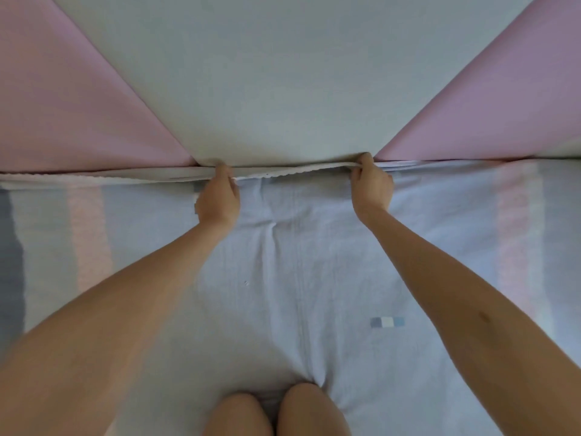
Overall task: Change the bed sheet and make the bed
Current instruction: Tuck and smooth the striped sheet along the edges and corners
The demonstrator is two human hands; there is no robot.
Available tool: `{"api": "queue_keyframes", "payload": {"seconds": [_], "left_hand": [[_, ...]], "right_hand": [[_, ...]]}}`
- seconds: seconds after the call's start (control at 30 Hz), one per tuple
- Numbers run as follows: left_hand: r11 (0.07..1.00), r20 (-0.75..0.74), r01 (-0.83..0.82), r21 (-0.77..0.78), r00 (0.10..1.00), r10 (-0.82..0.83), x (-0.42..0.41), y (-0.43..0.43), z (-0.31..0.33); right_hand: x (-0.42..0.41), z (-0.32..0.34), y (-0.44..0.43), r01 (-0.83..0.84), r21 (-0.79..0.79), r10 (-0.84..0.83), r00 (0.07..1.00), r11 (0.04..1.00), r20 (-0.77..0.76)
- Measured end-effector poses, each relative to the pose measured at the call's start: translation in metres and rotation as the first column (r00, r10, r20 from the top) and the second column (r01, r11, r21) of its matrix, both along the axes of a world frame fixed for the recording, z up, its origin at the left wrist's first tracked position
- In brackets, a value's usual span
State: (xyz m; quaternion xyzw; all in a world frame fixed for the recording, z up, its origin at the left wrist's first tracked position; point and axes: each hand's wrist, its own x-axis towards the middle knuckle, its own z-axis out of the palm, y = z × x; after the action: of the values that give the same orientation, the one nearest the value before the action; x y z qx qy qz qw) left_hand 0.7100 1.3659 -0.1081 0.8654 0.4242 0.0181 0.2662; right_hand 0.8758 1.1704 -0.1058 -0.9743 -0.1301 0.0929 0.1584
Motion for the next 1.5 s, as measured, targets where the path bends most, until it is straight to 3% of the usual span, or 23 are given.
{"api": "queue_keyframes", "payload": {"seconds": [0.07,0.13,0.2,0.27,0.47,0.63,0.73,0.83,1.0,1.2,1.33,1.43,1.5], "left_hand": [[0.995,0.135,-0.006,-0.104,0.991,0.02,-0.001,-0.004,0.005],[0.981,0.121,0.171,-0.093,0.98,-0.159,-0.007,-0.005,0.004],[0.894,-0.063,0.445,0.045,0.895,-0.442,-0.013,0.0,-0.006],[0.804,-0.212,0.577,0.141,0.811,-0.545,-0.013,0.008,-0.014],[0.784,-0.38,0.578,0.228,0.794,-0.475,0.006,0.005,-0.018],[0.789,-0.54,0.612,0.063,0.685,-0.489,0.029,0.005,-0.016],[0.732,-0.56,0.681,0.01,0.61,-0.56,0.015,0.012,-0.018],[0.72,-0.559,0.694,0.021,0.605,-0.567,0.006,0.013,-0.017],[0.711,-0.594,0.703,0.018,0.579,-0.558,0.029,0.015,-0.002],[0.713,-0.613,0.694,-0.097,0.522,-0.592,0.038,0.015,-0.003],[0.654,-0.574,0.754,-0.063,0.509,-0.642,0.035,0.019,-0.009],[0.638,-0.507,0.755,-0.153,0.495,-0.706,0.033,0.023,0.0],[0.677,-0.453,0.688,-0.26,0.532,-0.715,0.037,0.024,0.016]], "right_hand": [[-0.01,-0.001,0.001,0.091,0.205,-0.08,0.995,0.974,-0.062],[-0.024,-0.003,-0.006,0.046,0.325,-0.016,0.995,0.945,-0.096],[-0.029,-0.011,-0.02,-0.132,0.268,0.151,0.987,0.954,-0.05],[-0.024,-0.023,-0.031,-0.35,0.078,0.35,0.937,0.934,0.004],[0.006,-0.02,-0.012,-0.613,-0.248,0.587,0.79,0.75,-0.177],[0.012,-0.009,0.013,-0.635,-0.329,0.508,0.765,0.699,-0.397],[0.003,-0.013,0.012,-0.638,-0.361,0.479,0.76,0.68,-0.44],[-0.001,-0.019,0.01,-0.651,-0.408,0.475,0.753,0.641,-0.455],[0.014,-0.01,0.02,-0.635,-0.34,0.435,0.745,0.693,-0.506],[0.024,-0.001,0.035,-0.671,-0.319,0.376,0.676,0.669,-0.634],[0.021,0.007,0.031,-0.698,-0.31,0.407,0.658,0.645,-0.634],[0.018,0.023,0.025,-0.712,-0.254,0.437,0.631,0.655,-0.642],[0.014,0.036,0.017,-0.721,-0.222,0.486,0.629,0.656,-0.607]]}}
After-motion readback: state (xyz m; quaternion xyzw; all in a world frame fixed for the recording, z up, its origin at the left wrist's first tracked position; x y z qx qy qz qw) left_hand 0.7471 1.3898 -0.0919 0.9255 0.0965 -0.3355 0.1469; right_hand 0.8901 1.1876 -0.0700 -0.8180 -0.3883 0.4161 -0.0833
